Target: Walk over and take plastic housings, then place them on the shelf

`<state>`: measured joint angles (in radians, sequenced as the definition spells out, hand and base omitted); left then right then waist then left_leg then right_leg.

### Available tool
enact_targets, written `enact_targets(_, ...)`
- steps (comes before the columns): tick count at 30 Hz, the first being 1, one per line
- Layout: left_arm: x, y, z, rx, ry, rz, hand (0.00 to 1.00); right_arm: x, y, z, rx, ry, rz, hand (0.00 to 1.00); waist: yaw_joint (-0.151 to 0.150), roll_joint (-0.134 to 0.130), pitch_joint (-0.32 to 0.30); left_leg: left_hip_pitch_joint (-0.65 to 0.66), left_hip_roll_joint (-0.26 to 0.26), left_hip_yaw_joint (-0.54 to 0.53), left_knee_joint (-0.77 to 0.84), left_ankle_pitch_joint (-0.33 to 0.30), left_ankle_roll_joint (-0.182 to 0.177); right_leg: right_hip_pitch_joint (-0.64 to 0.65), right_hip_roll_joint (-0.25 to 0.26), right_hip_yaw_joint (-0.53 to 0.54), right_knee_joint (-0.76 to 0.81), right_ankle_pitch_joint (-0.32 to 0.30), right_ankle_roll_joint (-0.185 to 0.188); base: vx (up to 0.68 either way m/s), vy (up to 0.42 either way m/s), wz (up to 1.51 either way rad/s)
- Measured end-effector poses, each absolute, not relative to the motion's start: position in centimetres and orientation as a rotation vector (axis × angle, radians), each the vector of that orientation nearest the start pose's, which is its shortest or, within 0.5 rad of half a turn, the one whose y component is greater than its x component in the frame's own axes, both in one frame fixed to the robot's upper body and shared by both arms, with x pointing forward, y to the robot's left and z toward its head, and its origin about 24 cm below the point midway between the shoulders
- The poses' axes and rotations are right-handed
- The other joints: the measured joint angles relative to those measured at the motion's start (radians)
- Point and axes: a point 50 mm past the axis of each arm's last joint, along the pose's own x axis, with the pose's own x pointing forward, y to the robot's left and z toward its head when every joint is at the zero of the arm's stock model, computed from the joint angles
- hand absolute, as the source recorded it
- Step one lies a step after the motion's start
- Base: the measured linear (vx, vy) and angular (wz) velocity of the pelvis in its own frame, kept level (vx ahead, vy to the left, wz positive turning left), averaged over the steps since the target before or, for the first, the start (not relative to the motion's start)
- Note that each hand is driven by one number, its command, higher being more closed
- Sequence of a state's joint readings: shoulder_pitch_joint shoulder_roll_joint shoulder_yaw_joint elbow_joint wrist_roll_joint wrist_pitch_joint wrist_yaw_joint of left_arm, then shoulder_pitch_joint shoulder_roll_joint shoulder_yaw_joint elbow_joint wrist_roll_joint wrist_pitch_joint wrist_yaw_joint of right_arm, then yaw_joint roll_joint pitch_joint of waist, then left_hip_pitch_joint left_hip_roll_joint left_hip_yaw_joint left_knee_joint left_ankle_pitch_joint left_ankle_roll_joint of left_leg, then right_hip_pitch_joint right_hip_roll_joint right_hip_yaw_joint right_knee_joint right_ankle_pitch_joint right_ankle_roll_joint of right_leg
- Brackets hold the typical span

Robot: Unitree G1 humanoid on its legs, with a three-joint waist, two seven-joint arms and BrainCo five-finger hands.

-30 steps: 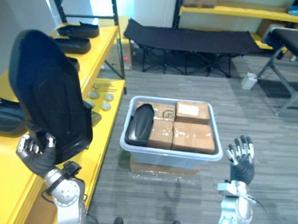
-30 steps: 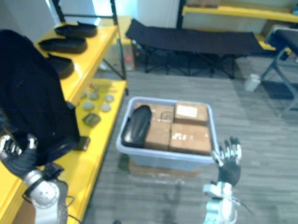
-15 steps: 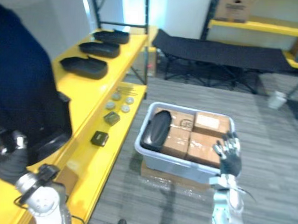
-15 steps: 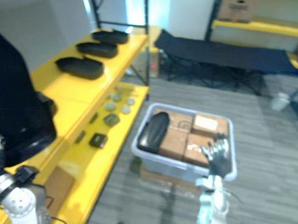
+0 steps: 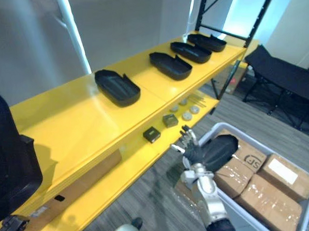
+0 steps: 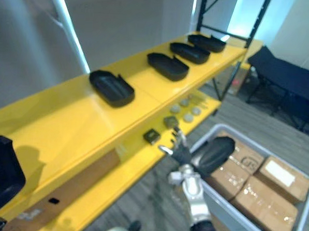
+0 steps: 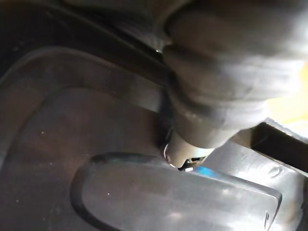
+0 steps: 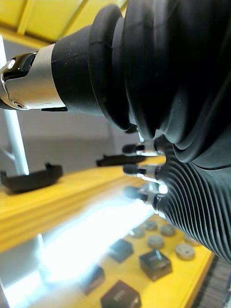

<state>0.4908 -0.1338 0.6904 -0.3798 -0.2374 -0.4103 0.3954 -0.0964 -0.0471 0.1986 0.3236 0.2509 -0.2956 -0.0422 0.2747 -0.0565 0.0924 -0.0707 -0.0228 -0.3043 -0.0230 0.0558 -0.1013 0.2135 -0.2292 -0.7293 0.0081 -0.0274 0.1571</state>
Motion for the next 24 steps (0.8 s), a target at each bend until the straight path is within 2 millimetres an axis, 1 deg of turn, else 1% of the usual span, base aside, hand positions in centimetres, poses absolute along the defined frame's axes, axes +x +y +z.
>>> enact_targets(1,6.2,30.7,8.4,0.065,-0.383,1.193,1.00,26.0,-11.7,1.3,0.179,-0.020,0.106,0.00,-0.016,-0.004,0.007,-0.012,-0.003,-0.011,0.000,-0.001,0.002,0.002,-0.001,-0.023,0.009,-0.016,-0.002,-0.07,0.000,0.42)
enact_targets(2,6.4,30.6,8.4,0.061,-0.384,1.182,1.00,25.9,-11.9,1.1,0.177,-0.010,0.099,0.00,-0.023,-0.009,0.007,-0.024,-0.002,-0.003,0.004,0.000,0.004,0.004,-0.001,-0.042,0.012,-0.020,0.001,-0.10,-0.010,0.95)
enact_targets(3,7.2,30.3,8.3,0.037,-0.390,1.137,1.00,25.4,-12.6,0.5,0.172,0.011,0.074,0.00,-0.040,-0.014,0.017,-0.063,0.012,0.052,0.033,0.010,0.010,0.022,0.004,-0.100,0.017,-0.024,0.005,-0.08,-0.008,1.12)
enact_targets(4,7.6,30.1,8.3,0.011,-0.394,1.109,1.00,25.0,-13.4,0.1,0.161,0.026,0.047,0.00,-0.042,-0.016,0.025,-0.075,0.013,0.064,0.038,0.022,0.010,0.035,0.006,-0.130,0.020,-0.024,0.006,-0.09,0.012,1.12)
enact_targets(6,7.7,29.8,8.0,-0.037,-0.389,1.092,1.00,24.5,-14.0,-0.4,0.124,0.046,0.023,0.00,-0.030,-0.016,0.031,-0.087,0.002,0.050,0.029,0.045,0.007,0.034,0.001,-0.150,0.031,-0.023,0.008,-0.04,0.041,0.63)
enact_targets(7,7.7,29.7,7.8,-0.057,-0.384,1.087,1.00,24.4,-14.2,-0.4,0.114,0.045,0.009,0.00,-0.028,-0.018,0.045,-0.088,-0.006,0.032,0.030,0.053,0.011,0.038,-0.003,-0.149,0.036,-0.023,0.008,-0.02,0.061,0.47)
enact_targets(8,7.7,29.7,7.8,-0.057,-0.383,1.084,1.00,24.5,-14.3,-0.4,0.114,0.043,0.003,0.00,-0.025,-0.014,0.057,-0.089,-0.006,0.030,0.030,0.055,0.011,0.039,-0.005,-0.149,0.039,-0.023,0.008,-0.05,0.071,0.32)
enact_targets(9,7.7,29.6,7.7,-0.060,-0.379,1.079,1.00,24.6,-14.4,-0.3,0.115,0.033,0.004,0.00,-0.017,-0.001,0.077,-0.088,-0.009,0.030,0.032,0.057,0.012,0.038,-0.011,-0.148,0.050,-0.023,0.007,-0.08,0.070,0.11)
enact_targets(10,7.9,29.4,7.6,-0.067,-0.376,1.069,1.00,24.6,-14.4,-0.2,0.116,0.021,0.011,0.00,-0.016,0.011,0.089,-0.087,-0.014,0.030,0.031,0.057,0.014,0.038,-0.018,-0.146,0.059,-0.023,0.007,-0.11,0.067,0.06)
enact_targets(12,8.4,29.0,7.6,-0.079,-0.377,1.046,1.00,24.6,-14.3,-0.1,0.097,0.016,0.032,0.00,-0.016,0.019,0.096,-0.089,-0.022,0.033,0.029,0.050,0.019,0.038,-0.024,-0.137,0.062,-0.025,0.004,-0.10,0.061,0.01)
enact_targets(13,8.6,28.8,7.6,-0.087,-0.378,1.033,1.00,24.6,-14.3,0.0,0.081,0.012,0.045,0.00,-0.017,0.022,0.103,-0.089,-0.024,0.034,0.030,0.048,0.021,0.038,-0.027,-0.113,0.068,-0.034,-0.008,-0.08,0.052,0.04)
enact_targets(14,8.9,28.6,7.7,-0.093,-0.382,1.017,1.00,24.6,-14.3,0.0,0.073,0.010,0.047,0.00,-0.023,0.022,0.109,-0.092,-0.027,0.029,0.030,0.048,0.022,0.032,-0.027,-0.076,0.077,-0.058,-0.033,-0.09,0.053,0.34)
enact_targets(15,9.4,28.4,7.9,-0.096,-0.394,0.981,1.00,24.4,-14.4,0.1,0.074,0.007,0.042,0.00,-0.046,0.015,0.112,-0.107,-0.038,0.008,0.033,0.051,0.025,0.019,-0.023,-0.004,0.095,-0.111,-0.060,-0.06,0.025,0.51)
enact_targets(16,9.8,28.2,8.0,-0.097,-0.402,0.958,1.00,24.2,-14.5,0.2,0.074,0.001,0.036,0.00,-0.054,0.012,0.115,-0.109,-0.041,0.001,0.033,0.052,0.026,0.008,-0.019,0.022,0.109,-0.137,-0.056,-0.09,-0.063,0.87)
enact_targets(17,10.7,28.0,8.4,-0.094,-0.422,0.901,1.00,23.9,-14.7,0.5,0.071,-0.014,0.019,0.00,-0.074,0.011,0.123,-0.133,-0.040,-0.037,0.030,0.070,0.026,-0.030,0.013,0.097,0.145,-0.186,-0.063,-0.09,-0.107,0.76)
enact_targets(18,11.0,27.9,8.6,-0.094,-0.430,0.879,1.00,23.7,-14.9,0.6,0.070,-0.022,0.010,0.00,-0.079,0.011,0.124,-0.144,-0.040,-0.050,0.028,0.084,0.022,-0.041,0.017,0.105,0.162,-0.195,-0.062,-0.08,-0.160,0.85)
enact_targets(19,11.8,27.7,9.0,-0.098,-0.449,0.841,1.00,23.6,-15.3,0.6,0.064,-0.030,-0.006,0.00,-0.083,0.010,0.142,-0.144,-0.038,-0.075,0.015,0.107,0.006,-0.044,0.021,0.104,0.183,-0.194,-0.045,-0.05,-0.128,0.76)
enact_targets(20,12.3,27.4,9.2,-0.109,-0.462,0.817,1.00,23.5,-15.8,0.6,0.047,-0.035,-0.022,0.00,-0.095,0.015,0.151,-0.151,-0.037,-0.099,0.000,0.127,-0.004,-0.044,0.030,0.108,0.190,-0.195,-0.040,-0.03,-0.116,0.69)
enact_targets(24,12.6,27.2,9.1,-0.135,-0.462,0.819,1.00,24.3,-16.1,1.6,-0.051,-0.086,-0.014,0.00,-0.093,0.017,0.180,-0.157,-0.026,-0.103,-0.005,0.137,-0.008,-0.052,0.042,0.130,0.193,-0.198,-0.040,-0.04,-0.063,0.13)
